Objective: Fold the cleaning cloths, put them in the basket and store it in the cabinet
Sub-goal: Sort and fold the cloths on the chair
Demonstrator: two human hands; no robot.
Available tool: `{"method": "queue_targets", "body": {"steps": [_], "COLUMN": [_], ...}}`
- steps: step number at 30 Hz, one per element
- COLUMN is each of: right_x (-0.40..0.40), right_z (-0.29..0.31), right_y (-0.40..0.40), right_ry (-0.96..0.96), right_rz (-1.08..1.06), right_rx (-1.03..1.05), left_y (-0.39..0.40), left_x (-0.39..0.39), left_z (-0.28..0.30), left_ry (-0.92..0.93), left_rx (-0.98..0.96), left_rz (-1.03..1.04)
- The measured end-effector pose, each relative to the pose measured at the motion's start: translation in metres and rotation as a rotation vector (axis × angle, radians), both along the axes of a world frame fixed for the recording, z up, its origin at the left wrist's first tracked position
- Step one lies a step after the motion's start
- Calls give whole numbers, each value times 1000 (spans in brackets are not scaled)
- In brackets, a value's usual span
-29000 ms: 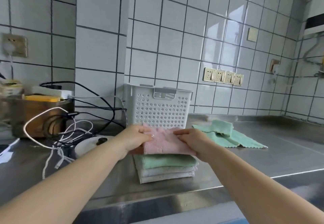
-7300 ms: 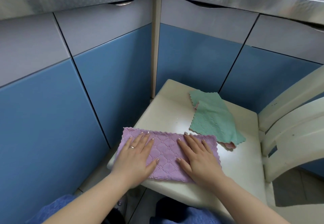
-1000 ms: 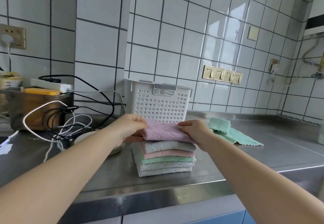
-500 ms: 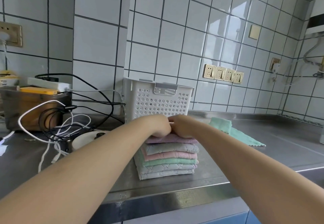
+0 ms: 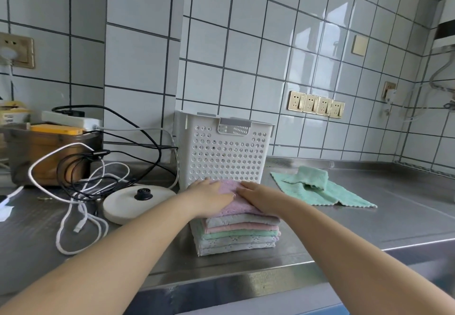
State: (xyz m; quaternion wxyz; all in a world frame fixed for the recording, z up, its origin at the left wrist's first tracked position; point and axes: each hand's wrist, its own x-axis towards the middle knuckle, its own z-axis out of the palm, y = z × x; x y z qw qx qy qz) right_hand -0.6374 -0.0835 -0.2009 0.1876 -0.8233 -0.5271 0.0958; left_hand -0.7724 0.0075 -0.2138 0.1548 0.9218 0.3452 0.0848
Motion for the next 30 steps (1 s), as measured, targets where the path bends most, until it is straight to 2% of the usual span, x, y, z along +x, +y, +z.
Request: {"method": "queue_targets", "body": {"steps": [3,6,10,15,20,25,30], "right_x": [-2,-5,-9,-5,2,6,4], "right_z": [-4,-3,0,-9,-32,-70,-131], "right_y": [-7,-26,-69,-146,-255,-366,-473], "right_ry": [-30,13,32,15,10,-17,65], "right_rz": [-120,-185,-179,-257,-486,-700,-946], "right_rx": [250,549,612,613,559,462,323], "left_y": [-8,-22,-50,-100,-175,-246,-326], "left_x": [-9,-19,-23,1,54,102,141], "left_z": [5,18,37,45,1,-66,-138], "left_ry": [-188,-380,-569,-679,-600,-486,-257], "left_rx": [-10,64,57,16,-279,-552,-718], "left_rz": [14,-2,-131,-314,-581,-716,-874]}}
